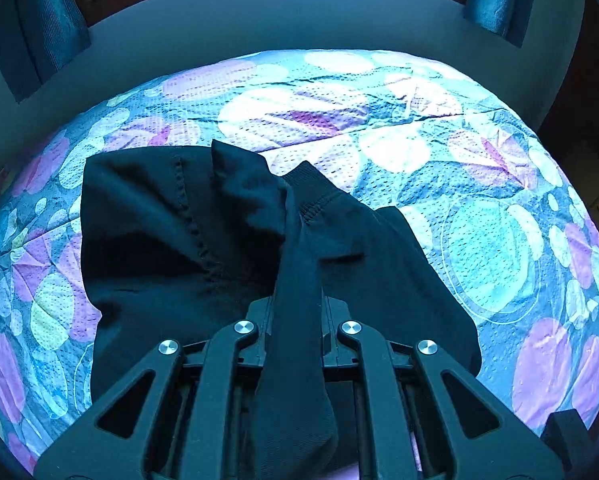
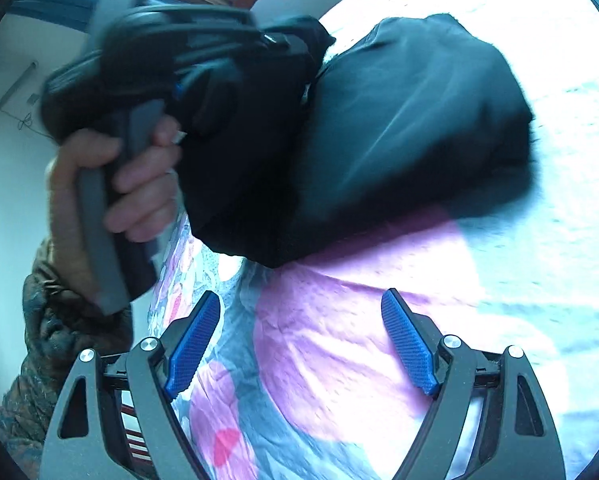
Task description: Fold small clothes
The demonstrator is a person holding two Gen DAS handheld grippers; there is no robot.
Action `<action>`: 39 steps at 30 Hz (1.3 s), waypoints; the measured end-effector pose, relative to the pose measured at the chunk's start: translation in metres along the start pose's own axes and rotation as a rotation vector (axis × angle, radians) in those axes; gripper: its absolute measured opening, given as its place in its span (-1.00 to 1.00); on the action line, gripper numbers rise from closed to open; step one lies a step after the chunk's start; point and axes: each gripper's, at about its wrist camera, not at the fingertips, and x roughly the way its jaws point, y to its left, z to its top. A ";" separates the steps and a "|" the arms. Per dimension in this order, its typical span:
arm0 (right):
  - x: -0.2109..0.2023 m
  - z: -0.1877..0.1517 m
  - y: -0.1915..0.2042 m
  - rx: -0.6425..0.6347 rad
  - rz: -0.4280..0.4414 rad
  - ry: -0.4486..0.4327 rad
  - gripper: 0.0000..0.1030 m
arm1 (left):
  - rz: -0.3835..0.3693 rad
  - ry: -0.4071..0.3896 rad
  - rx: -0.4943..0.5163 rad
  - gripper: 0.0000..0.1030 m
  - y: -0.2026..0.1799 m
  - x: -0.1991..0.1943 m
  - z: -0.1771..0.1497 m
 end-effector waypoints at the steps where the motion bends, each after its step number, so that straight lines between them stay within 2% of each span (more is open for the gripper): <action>1: -0.003 -0.002 -0.001 -0.001 0.002 -0.004 0.58 | 0.020 0.002 -0.001 -0.80 -0.004 0.004 -0.001; 7: -0.014 -0.013 -0.001 -0.046 0.002 -0.016 0.59 | 0.100 -0.005 0.035 -0.79 -0.025 0.019 -0.014; 14: -0.025 -0.024 -0.003 -0.099 0.032 -0.050 0.59 | 0.149 -0.017 0.051 -0.74 -0.036 0.030 -0.020; 20: -0.036 -0.028 0.000 -0.131 0.001 -0.055 0.60 | 0.171 -0.026 0.068 -0.68 -0.044 0.036 -0.025; 27: -0.038 -0.025 -0.001 -0.111 0.026 -0.071 0.60 | 0.176 -0.034 0.077 -0.54 -0.048 0.037 -0.026; 31: -0.040 -0.023 -0.002 -0.106 0.033 -0.076 0.60 | 0.179 -0.039 0.078 -0.40 -0.050 0.037 -0.026; 34: -0.040 -0.021 -0.006 -0.105 0.037 -0.079 0.60 | 0.169 -0.046 0.075 -0.22 -0.052 0.034 -0.026; 36: -0.042 -0.022 -0.009 -0.102 0.043 -0.082 0.60 | 0.153 -0.055 0.084 0.04 -0.057 0.030 -0.024; 39: -0.043 -0.025 -0.015 -0.098 0.049 -0.086 0.60 | 0.133 -0.082 0.099 0.13 -0.065 0.022 -0.021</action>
